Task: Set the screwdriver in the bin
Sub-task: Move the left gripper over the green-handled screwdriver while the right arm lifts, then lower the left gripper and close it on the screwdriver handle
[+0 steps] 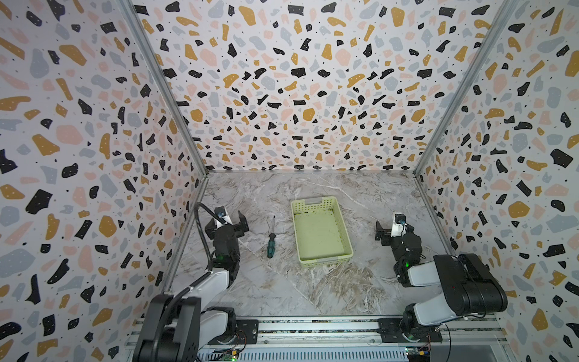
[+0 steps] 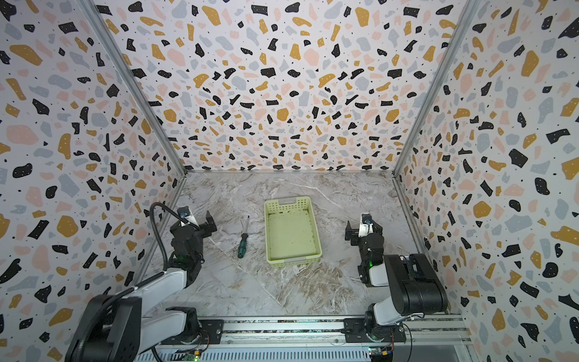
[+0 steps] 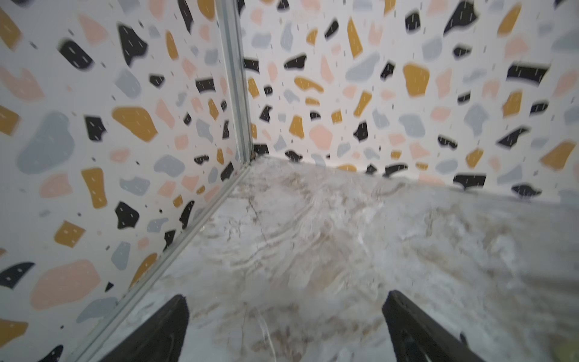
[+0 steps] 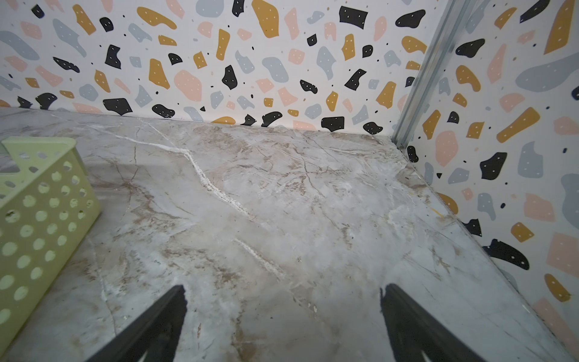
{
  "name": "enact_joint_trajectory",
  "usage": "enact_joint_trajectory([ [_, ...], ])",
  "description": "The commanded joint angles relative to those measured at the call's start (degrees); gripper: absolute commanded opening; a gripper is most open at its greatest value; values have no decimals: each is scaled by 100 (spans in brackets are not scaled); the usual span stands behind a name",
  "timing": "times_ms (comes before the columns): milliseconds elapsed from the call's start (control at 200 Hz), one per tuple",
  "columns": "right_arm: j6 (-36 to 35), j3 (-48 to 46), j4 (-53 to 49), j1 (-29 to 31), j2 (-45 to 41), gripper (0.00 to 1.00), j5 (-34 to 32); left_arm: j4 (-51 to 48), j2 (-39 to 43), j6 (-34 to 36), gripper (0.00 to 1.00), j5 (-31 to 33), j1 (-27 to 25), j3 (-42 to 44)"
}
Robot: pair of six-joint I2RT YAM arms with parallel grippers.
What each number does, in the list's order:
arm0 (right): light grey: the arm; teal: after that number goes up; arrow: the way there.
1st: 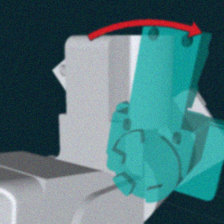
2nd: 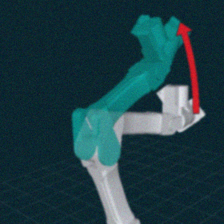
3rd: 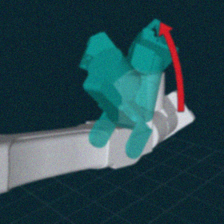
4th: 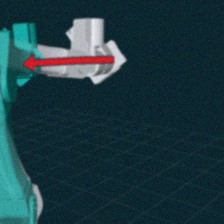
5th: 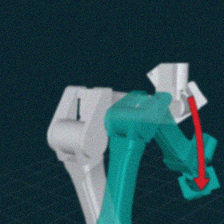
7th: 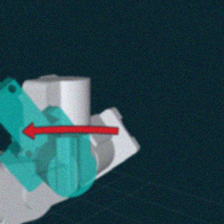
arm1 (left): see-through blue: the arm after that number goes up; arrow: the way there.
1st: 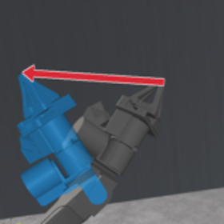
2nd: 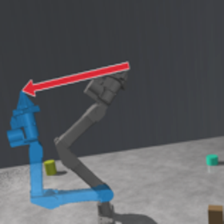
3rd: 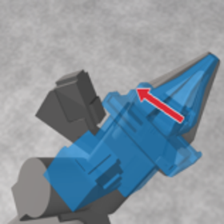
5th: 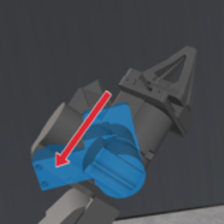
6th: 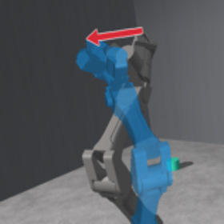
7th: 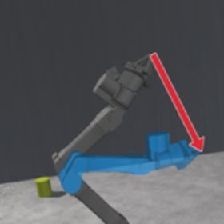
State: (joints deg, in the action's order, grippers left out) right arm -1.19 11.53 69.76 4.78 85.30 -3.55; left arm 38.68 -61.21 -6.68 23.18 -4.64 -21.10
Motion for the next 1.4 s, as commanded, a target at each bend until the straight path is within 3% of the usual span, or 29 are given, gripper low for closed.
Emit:
enact_joint_trajectory([
  [0, -118, 439, -973, 203, -540, 99, -174, -1714, 1233, -413, 100, 357, -19, -649],
  [70, 390, 1281, -2819, 175, -939, 99, -314, -2550, 2003, -690, 100, 465, -11, -1080],
  [110, 636, 1635, -3522, 109, -1100, 99, -9, -3088, 2348, -1044, 100, 581, -2, -1414],
  [240, 1107, 2194, -4207, 381, -1564, 99, 531, -4493, 2746, -897, 99, -301, 8, -2449],
  [516, 1278, 3638, -5832, 1685, -1463, 99, -143, -5980, 1806, -1288, 100, -1597, 7, -2933],
  [661, 1593, 4024, -6506, 1778, -1262, 99, 361, -5908, 1179, -1519, 100, -2540, -14, -2571],
  [766, 1436, 3945, -6720, 2172, -1208, 99, -179, -5699, 1010, -1885, 100, -2572, -215, -2131],
  [861, 1378, 3769, -6743, 2538, -1294, 99, -573, -5505, 948, -2024, 100, -2137, -700, -1836],
  [1187, 1654, 3312, -6989, 2669, -2045, 99, -288, -4944, -226, -2245, 100, -1677, -1426, -1311],
  [1307, 1731, 3118, -7226, 2617, -2344, 99, -352, -4702, -862, -2307, 100, -1622, -1696, -1412],
  [1397, 1775, 2939, -7307, 2528, -2600, 99, -349, -4825, -1386, -2358, 95, -1282, -1968, -1660],
])
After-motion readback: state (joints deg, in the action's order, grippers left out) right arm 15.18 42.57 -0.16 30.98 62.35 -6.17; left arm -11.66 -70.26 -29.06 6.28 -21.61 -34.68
